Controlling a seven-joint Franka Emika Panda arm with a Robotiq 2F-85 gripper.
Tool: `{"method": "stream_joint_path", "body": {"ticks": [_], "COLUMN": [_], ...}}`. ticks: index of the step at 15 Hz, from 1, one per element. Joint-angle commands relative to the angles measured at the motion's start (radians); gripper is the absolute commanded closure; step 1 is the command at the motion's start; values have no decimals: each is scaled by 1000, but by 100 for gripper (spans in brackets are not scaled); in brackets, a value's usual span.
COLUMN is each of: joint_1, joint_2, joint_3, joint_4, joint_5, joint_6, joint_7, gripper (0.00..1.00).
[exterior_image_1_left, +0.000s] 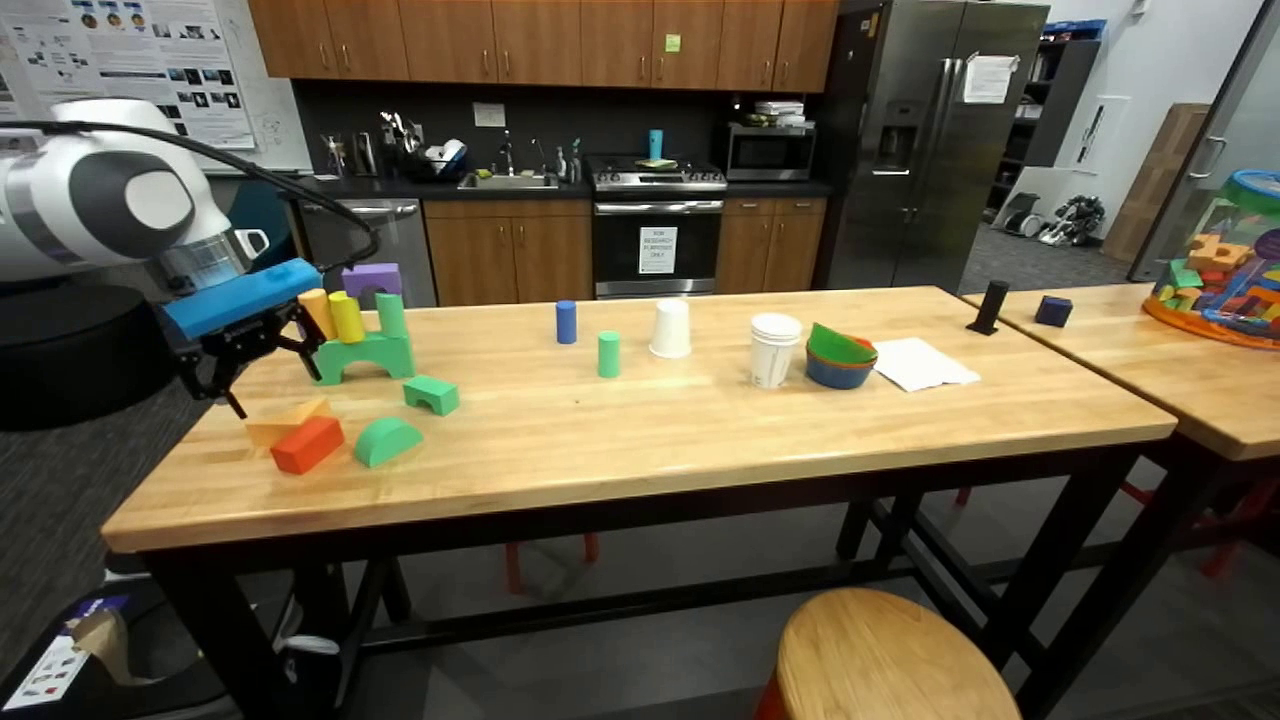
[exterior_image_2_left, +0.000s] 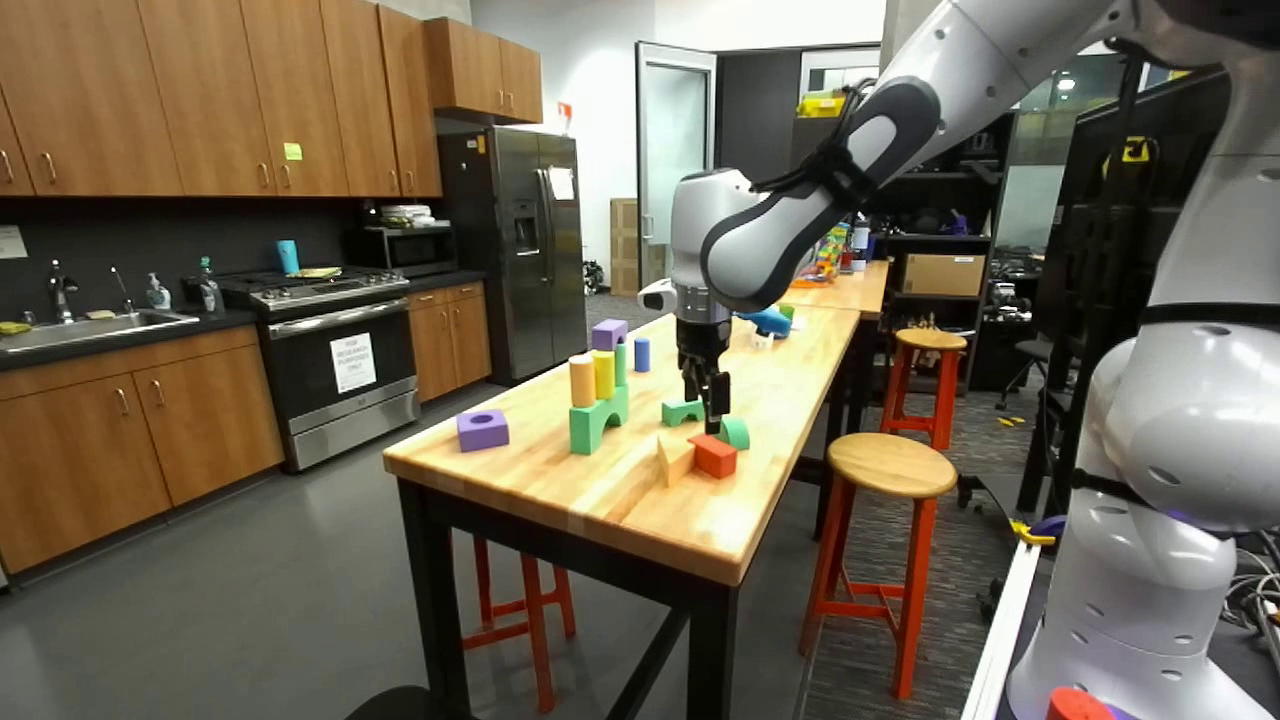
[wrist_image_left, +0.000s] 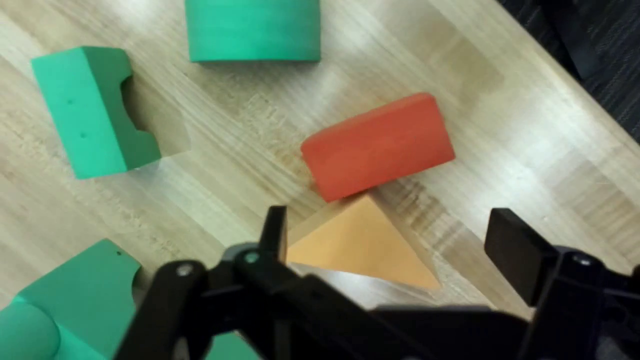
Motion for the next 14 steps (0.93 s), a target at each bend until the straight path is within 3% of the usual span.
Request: {"method": "stream_joint_path", "body": {"ticks": [1, 9, 14], "joint_1": [-35, -135, -140], "joint_2": [111, 150, 153], "joint_3": [1, -11, 2], "joint_4": [100, 165, 167], "joint_5": [22, 10, 31], "joint_6": [16, 27, 56], "joint_7": [-105, -159, -161], "gripper": [0, 0, 0]}}
